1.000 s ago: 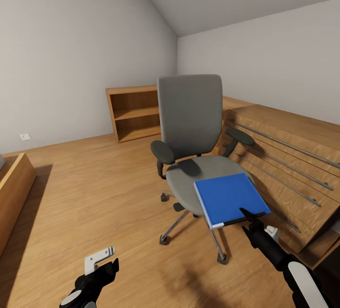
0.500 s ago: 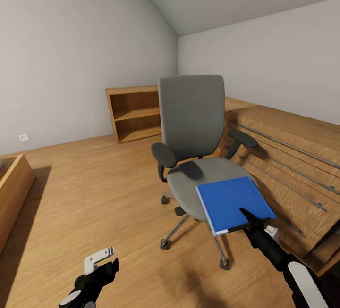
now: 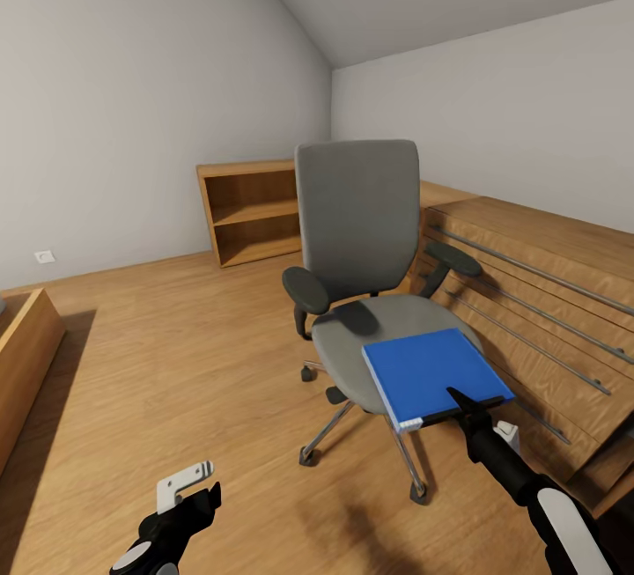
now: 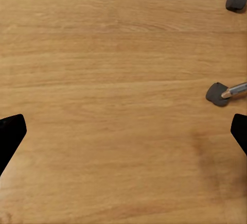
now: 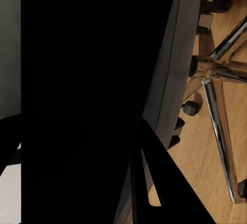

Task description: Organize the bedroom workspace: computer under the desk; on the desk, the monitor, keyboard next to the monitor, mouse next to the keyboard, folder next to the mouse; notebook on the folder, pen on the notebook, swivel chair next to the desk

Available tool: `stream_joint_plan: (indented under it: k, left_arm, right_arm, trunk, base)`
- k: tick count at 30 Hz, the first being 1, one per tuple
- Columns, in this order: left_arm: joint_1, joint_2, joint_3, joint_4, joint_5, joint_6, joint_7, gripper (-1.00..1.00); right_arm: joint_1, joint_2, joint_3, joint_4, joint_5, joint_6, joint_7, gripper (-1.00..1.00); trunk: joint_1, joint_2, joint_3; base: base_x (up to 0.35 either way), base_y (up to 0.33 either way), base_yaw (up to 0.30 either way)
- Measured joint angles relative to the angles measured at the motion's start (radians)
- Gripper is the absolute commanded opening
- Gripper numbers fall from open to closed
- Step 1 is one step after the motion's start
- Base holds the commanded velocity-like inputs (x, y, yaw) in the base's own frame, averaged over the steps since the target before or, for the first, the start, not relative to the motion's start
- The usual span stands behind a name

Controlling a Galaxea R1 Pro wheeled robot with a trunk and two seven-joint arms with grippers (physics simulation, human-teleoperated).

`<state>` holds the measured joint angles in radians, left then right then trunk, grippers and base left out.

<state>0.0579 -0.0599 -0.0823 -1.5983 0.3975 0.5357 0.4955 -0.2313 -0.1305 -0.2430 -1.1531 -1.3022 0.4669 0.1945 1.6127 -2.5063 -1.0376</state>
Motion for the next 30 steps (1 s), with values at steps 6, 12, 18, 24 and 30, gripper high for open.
stream_joint_plan:
  k: [6, 12, 18, 24, 30]
  left_arm:
    - [0.0, 0.0, 0.0, 0.0, 0.0, 0.0, 0.0, 1.0]
    - [0.0, 0.0, -0.001, 0.0, 0.0, 0.0, 0.0, 1.0]
    - [0.0, 0.0, -0.001, 0.0, 0.0, 0.0, 0.0, 1.0]
    - [0.0, 0.0, -0.001, 0.0, 0.0, 0.0, 0.0, 1.0]
    - [0.0, 0.0, -0.001, 0.0, 0.0, 0.0, 0.0, 1.0]
  right_arm:
    - [0.0, 0.0, 0.0, 0.0, 0.0, -0.001, 0.0, -1.0]
    - [0.0, 0.0, -0.001, -0.002, 0.007, -0.002, -0.001, -1.0]
    - [0.0, 0.0, -0.001, -0.014, 0.008, -0.003, -0.001, -1.0]
    - [0.001, 0.002, -0.002, -0.071, 0.016, -0.006, -0.001, -1.0]
    - [0.002, 0.005, -0.002, -0.111, 0.063, -0.009, -0.001, -1.0]
  trunk:
    - [0.0, 0.0, 0.0]
    - [-0.003, 0.001, 0.023]
    - [-0.005, 0.003, 0.046]
    - [-0.008, 0.004, 0.069]
    - [-0.011, 0.006, 0.093]
  base:
    - [0.0, 0.0, 0.0]
    - [0.0, 0.0, 0.0]
    - [0.0, 0.0, 0.0]
    - [0.0, 0.0, 0.0]
    - [0.0, 0.0, 0.0]
